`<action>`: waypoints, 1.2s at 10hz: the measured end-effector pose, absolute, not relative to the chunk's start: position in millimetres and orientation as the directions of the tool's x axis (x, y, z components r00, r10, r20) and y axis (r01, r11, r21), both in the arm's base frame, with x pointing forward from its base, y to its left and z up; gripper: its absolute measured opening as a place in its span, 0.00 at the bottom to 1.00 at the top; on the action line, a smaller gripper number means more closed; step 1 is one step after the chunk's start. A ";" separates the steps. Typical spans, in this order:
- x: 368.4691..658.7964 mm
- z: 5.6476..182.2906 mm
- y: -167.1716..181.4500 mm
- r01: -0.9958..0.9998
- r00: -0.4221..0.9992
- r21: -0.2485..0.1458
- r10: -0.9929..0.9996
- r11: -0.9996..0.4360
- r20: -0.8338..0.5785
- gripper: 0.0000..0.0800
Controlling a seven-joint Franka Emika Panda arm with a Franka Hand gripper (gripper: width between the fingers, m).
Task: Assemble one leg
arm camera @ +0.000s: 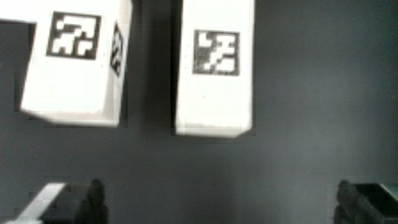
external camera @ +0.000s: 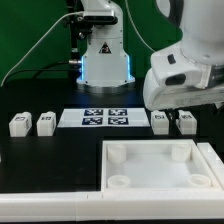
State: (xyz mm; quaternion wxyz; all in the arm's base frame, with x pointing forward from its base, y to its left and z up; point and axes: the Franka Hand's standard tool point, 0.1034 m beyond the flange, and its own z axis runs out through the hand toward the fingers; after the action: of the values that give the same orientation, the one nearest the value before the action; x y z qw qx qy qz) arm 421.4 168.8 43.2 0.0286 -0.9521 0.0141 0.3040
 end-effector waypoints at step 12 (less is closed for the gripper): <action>373.8 9.6 173.7 -0.018 0.587 -0.016 0.002 -1.000 -0.809 0.81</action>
Offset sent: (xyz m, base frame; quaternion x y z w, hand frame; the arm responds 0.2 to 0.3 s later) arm 0.0000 0.0000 0.0000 0.0000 -0.1790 0.0000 0.9838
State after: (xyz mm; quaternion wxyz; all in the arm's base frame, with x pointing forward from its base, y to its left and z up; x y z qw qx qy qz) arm 373.8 173.7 9.6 0.0110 -0.8909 0.0043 0.4541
